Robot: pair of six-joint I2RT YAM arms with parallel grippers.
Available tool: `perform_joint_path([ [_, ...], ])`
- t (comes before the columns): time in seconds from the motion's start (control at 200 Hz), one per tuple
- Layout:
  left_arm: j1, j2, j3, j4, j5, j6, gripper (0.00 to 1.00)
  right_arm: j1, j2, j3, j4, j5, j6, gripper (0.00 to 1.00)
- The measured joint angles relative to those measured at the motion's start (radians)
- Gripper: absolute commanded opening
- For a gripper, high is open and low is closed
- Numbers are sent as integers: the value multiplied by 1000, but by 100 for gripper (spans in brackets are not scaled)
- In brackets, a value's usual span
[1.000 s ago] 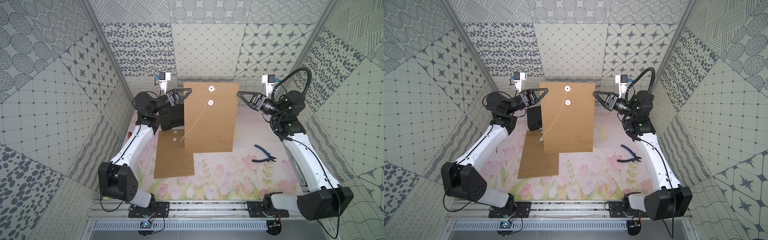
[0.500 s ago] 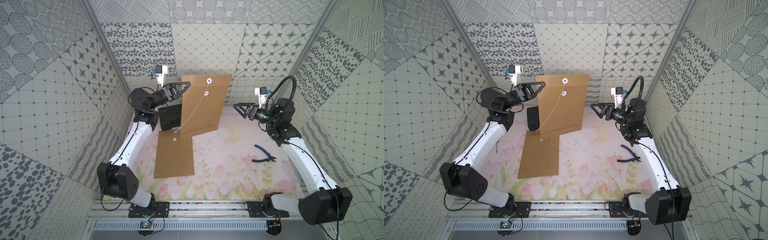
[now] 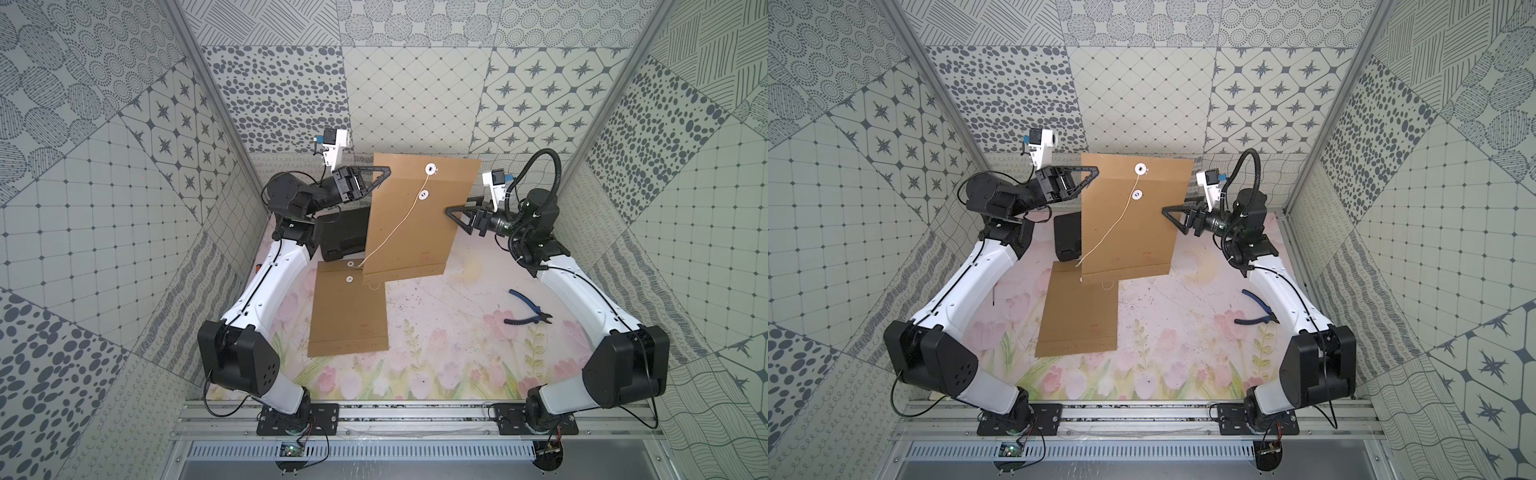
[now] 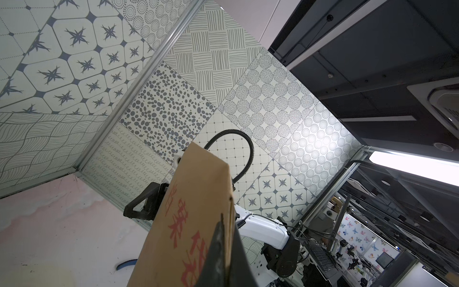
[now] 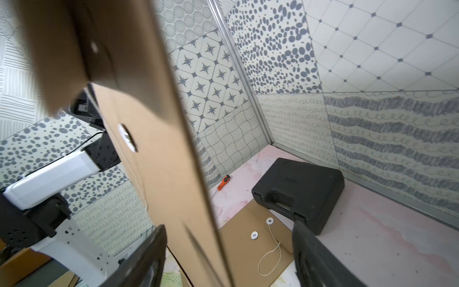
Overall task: Close the mouth of the file bag
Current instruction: Pick up the file bag from the center of the board, then close the file bag.
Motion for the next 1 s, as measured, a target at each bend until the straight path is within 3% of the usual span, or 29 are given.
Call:
perform_joint_path([
  [0.185,19,2,16,-33,6,21,0,0,-11,-5,102,-70,75,21],
  [0.305,35,3,13,-47,5,26,25,0,-13,-8,124,-100,126,0],
  [0.4,38,3,-17,-46,6,32,48,0,-13,-8,135,-121,164,0],
  [0.535,42,3,-82,-49,10,32,61,-1,-14,-8,149,-137,213,0],
  [0.76,35,9,-153,-16,43,24,61,-1,-24,-7,185,-148,286,0],
  [1.001,10,6,-173,38,89,34,48,-1,-24,4,222,-168,364,0],
])
